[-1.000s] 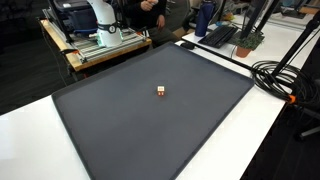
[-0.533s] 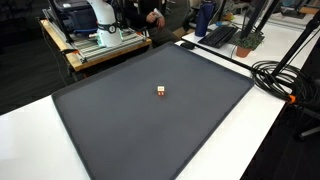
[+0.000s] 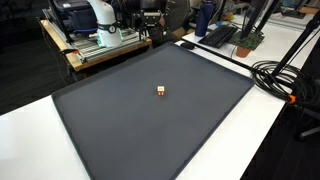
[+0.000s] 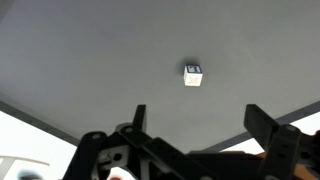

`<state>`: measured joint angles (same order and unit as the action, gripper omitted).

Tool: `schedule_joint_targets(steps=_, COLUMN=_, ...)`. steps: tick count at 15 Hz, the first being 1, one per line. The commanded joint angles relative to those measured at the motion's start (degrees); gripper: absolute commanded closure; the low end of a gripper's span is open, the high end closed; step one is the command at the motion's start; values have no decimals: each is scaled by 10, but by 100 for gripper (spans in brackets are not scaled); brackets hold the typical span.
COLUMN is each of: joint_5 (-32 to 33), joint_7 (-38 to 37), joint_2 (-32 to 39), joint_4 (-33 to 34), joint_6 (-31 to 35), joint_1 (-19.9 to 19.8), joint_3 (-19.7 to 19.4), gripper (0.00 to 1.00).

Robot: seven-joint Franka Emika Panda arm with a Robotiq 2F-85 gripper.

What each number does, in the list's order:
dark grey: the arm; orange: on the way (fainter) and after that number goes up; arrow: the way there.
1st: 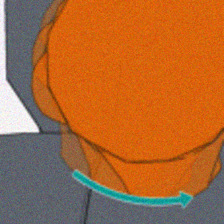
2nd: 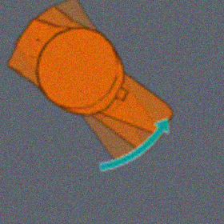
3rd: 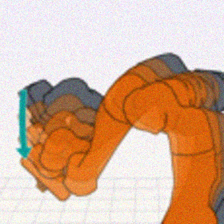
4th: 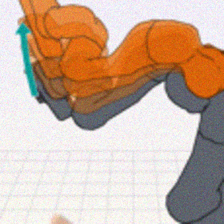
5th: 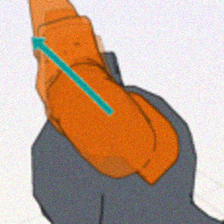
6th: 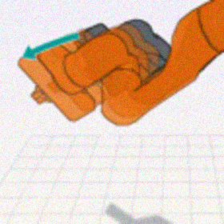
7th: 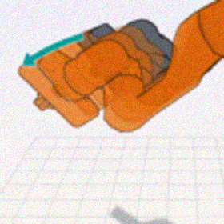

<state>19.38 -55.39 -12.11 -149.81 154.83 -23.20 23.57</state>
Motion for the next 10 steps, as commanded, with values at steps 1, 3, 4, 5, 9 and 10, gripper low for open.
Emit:
schedule_joint_targets(steps=1, joint_5=30, joint_7=-28, joint_2=9, joint_4=2, joint_6=-5, joint_1=40, joint_3=-44, gripper=0)
schedule_joint_targets(steps=3, joint_5=32, joint_7=-35, joint_2=11, joint_4=3, joint_6=-6, joint_1=36, joint_3=-40, gripper=0)
schedule_joint_targets(steps=4, joint_5=32, joint_7=-36, joint_2=11, joint_4=4, joint_6=-6, joint_1=36, joint_3=-39, gripper=0)
schedule_joint_targets(steps=5, joint_5=28, joint_7=-45, joint_2=42, joint_4=12, joint_6=20, joint_1=-21, joint_3=21, gripper=0)
schedule_joint_targets(steps=9, joint_5=120, joint_7=-151, joint_2=124, joint_4=27, joint_6=97, joint_1=-44, joint_3=38, gripper=0)
schedule_joint_targets(steps=10, joint_5=149, joint_7=-178, joint_2=140, joint_4=34, joint_6=103, joint_1=-47, joint_3=36, gripper=0)
